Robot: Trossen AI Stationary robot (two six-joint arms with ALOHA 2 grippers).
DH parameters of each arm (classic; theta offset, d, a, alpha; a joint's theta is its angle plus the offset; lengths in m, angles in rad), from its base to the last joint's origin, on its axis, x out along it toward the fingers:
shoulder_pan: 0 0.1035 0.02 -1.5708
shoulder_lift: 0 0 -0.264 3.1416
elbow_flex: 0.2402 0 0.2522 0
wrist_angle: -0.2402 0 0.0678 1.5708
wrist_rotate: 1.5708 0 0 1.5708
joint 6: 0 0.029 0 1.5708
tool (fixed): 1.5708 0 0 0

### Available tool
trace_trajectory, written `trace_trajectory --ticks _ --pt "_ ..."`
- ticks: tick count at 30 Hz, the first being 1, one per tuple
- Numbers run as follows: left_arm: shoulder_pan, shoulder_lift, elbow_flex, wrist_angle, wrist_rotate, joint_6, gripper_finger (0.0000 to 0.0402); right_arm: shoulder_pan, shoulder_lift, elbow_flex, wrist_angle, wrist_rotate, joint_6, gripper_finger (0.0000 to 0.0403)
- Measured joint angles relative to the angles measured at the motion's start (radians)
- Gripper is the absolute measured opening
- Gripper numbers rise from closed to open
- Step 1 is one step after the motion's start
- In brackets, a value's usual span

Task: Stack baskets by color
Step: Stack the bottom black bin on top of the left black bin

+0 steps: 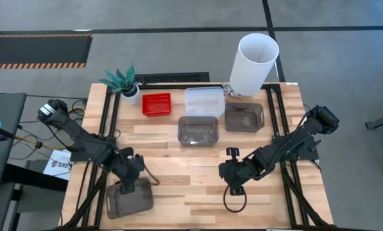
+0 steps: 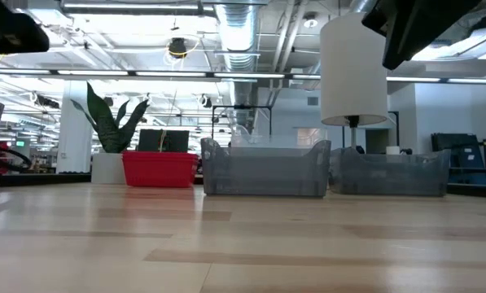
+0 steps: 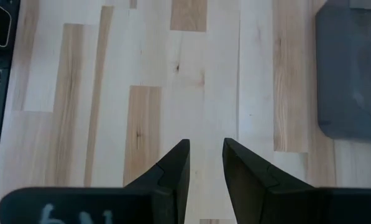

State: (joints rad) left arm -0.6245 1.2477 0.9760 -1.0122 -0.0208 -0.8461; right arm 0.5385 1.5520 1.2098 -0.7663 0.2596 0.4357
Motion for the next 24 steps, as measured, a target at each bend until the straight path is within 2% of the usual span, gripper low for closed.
trace_trajectory --ticks 7,12,15,19,21,24 --pt "-0.086 0.089 0.0 -0.007 -0.028 -0.074 0.0188 0.0 0.0 0.0 0.002 0.0 0.0 0.0116" --pt "-0.098 0.192 0.0 -0.016 -0.029 -0.073 0.0221 0.0 0.0 0.0 0.0 0.0 0.0 0.0116" --pt "-0.097 0.261 0.0 -0.017 -0.022 -0.035 0.0223 0.0 0.0 0.0 -0.003 0.0 -0.001 0.0116" --pt "-0.092 0.33 0.0 -0.014 0.056 0.041 0.0212 0.0 0.0 0.0 -0.01 -0.001 -0.001 0.0116" --pt "-0.092 0.347 0.0 -0.014 0.08 0.07 0.0194 0.0 0.0 0.0 -0.015 -0.001 -0.001 0.0116" --pt "-0.092 0.354 0.0 -0.015 0.084 0.091 0.014 0.0 0.0 0.0 -0.014 -0.001 -0.001 0.0116"
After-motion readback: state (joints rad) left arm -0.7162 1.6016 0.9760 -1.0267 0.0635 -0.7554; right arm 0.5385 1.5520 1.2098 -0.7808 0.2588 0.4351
